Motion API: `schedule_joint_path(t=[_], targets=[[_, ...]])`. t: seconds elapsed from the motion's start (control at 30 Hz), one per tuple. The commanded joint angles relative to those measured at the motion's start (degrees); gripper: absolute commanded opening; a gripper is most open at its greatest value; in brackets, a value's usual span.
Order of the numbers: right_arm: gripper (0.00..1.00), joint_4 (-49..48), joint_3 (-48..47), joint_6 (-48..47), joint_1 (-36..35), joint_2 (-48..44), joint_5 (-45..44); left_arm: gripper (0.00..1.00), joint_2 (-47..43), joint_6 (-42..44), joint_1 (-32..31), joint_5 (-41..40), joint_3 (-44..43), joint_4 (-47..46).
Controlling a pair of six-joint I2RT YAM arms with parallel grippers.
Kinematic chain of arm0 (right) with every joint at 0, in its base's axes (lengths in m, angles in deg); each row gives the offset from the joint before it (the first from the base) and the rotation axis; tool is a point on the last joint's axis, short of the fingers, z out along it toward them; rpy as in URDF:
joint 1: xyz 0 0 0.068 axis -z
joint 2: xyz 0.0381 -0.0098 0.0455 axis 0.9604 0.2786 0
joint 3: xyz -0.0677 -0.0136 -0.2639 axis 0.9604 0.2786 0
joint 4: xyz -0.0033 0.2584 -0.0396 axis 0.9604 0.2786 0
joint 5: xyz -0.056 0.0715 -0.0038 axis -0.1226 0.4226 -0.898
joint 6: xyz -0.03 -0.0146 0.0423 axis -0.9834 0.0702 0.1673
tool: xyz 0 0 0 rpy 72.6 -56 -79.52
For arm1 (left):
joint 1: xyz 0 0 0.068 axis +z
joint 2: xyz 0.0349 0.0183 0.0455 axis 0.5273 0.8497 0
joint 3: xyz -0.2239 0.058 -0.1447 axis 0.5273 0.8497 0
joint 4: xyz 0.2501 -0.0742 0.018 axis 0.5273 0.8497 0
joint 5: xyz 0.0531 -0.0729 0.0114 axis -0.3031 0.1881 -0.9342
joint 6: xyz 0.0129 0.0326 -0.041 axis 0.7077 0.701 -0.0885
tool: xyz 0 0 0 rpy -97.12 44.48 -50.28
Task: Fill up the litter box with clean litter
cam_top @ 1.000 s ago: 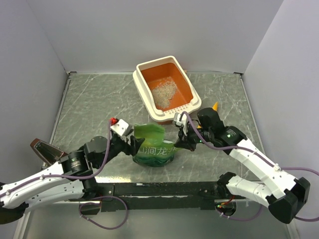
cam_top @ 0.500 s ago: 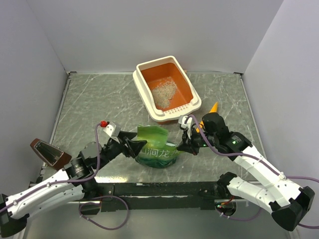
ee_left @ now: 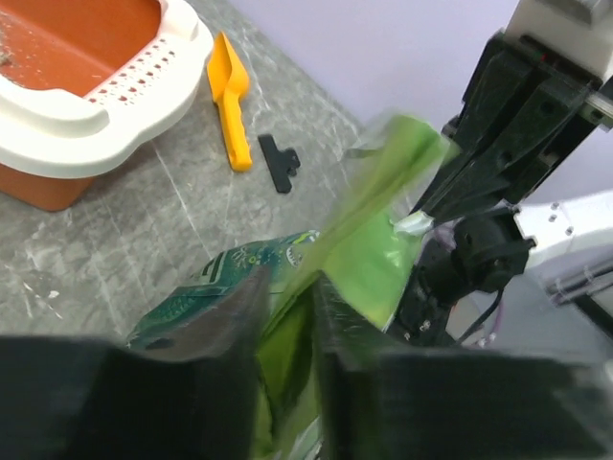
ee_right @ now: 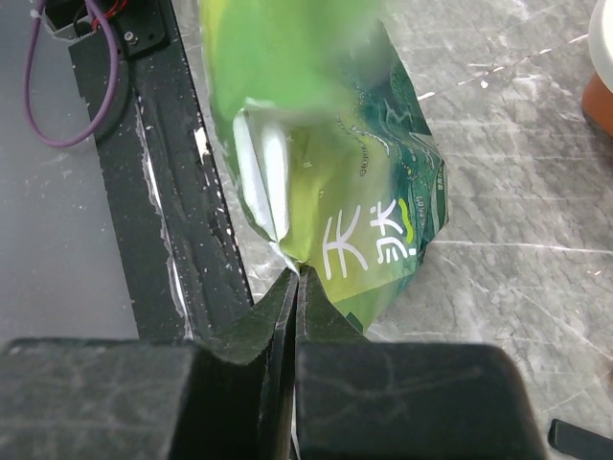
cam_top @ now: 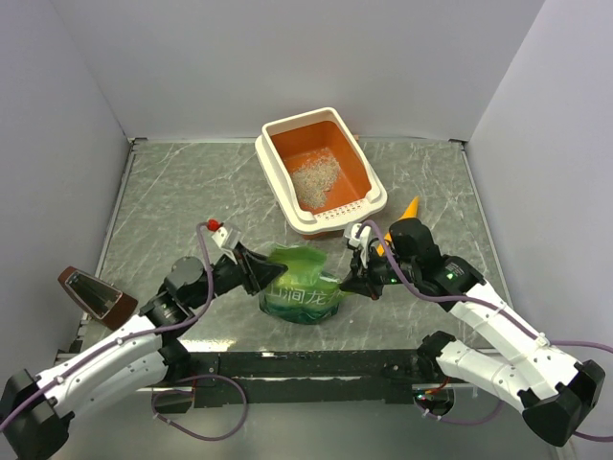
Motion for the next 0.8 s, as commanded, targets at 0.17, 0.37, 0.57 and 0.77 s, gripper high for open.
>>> schedule_joint_path(t=[0.17, 0.37, 0.57, 0.77], targets=[[0.0, -4.0, 0.3, 3.1, -0.6, -0.5, 2.3, 0.01, 4.8, -2.9, 2.6, 16.5, -3.3, -3.3], [0.35, -12.5, 5.7, 9.7, -0.4, -4.8, -0.9, 0.01, -3.9, 0.0, 2.9, 8.7, -5.5, 7.0], [0.46, -26.7, 12.7, 13.6, -0.5, -7.5, -1.1, 0.01, -11.1, -0.3, 2.9, -2.4, -5.1, 12.1], [0.48, -41.7, 18.9, 18.0, -0.4, -9.2, 2.1, 0.01, -14.4, 1.3, 2.9, -7.9, -6.5, 16.5]])
